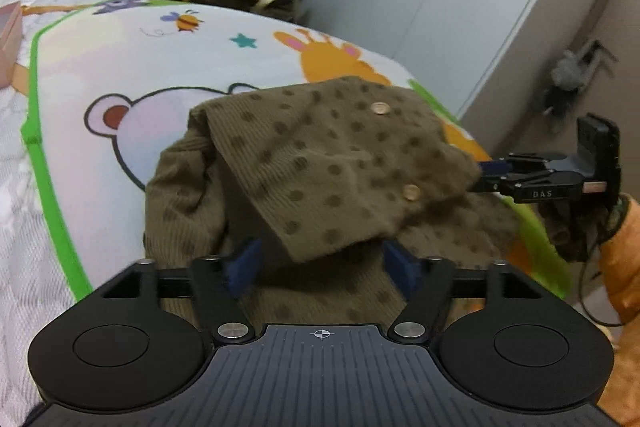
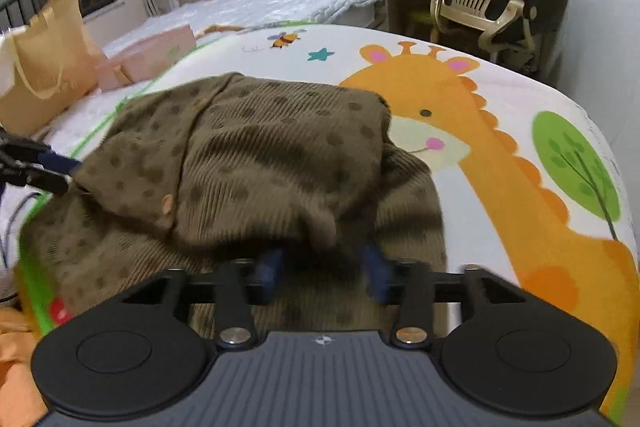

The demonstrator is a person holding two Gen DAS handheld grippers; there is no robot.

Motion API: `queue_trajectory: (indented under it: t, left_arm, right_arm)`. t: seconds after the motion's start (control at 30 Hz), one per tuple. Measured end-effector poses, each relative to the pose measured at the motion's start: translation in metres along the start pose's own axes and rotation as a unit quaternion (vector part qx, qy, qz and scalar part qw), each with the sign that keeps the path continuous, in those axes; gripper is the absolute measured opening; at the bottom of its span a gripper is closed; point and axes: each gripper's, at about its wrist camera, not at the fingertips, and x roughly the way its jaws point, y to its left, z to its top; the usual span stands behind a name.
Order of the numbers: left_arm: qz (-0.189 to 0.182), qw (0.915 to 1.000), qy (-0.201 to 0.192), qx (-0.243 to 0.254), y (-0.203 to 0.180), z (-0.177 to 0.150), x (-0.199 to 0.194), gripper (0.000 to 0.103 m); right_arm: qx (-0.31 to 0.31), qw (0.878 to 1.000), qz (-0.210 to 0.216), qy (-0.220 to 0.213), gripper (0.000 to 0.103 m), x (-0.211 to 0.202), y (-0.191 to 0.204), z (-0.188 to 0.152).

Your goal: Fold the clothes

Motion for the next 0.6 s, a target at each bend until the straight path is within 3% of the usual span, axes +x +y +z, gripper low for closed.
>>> queue_trajectory:
  t: [0.17, 0.37, 0.43, 0.47, 0.5, 0.53, 0.57, 0.6]
  left_arm:
    - [-0.024, 0.9957, -0.043, -0.079, 0.02, 0.01, -0.004, 0.093]
    - [-0.022, 0.987, -0.035, -0.155, 0.043, 0.019, 0.045, 0.089]
    - [-0.031, 0.9866, -0.027, -0.158, 0.041, 0.017, 0.059, 0.081]
    - [-0.034, 0.9864, -0.025, -0.159, 0.039, 0.016, 0.063, 0.069]
    - [-0.033, 0.9873, -0.023, -0.154, 0.036, 0.017, 0.065, 0.053]
    - [-0.033, 0.9883, -0.021, -0.147, 0.033, 0.018, 0.067, 0.045]
    - [-0.03, 0.9909, -0.018, -0.13, 0.027, 0.021, 0.066, 0.027]
    - [-0.03, 0.994, -0.019, -0.104, 0.021, 0.026, 0.06, 0.019]
  right_arm:
    - [0.043, 0.998, -0.003, -0.053, 0.066, -0.029, -0.016, 0.002]
    - [0.131, 0.988, 0.032, -0.074, 0.073, 0.014, -0.032, 0.022]
    - [0.157, 0.985, 0.04, -0.056, 0.073, 0.04, -0.036, 0.024]
    - [0.163, 0.984, 0.044, -0.048, 0.071, 0.051, -0.036, 0.025]
    - [0.16, 0.985, 0.043, -0.044, 0.055, 0.059, -0.032, 0.025]
    - [0.151, 0.987, 0.036, -0.044, 0.045, 0.063, -0.026, 0.027]
    - [0.132, 0.99, 0.021, -0.05, 0.031, 0.061, -0.017, 0.029]
    - [0.11, 0.992, 0.007, -0.058, 0.02, 0.056, -0.008, 0.032]
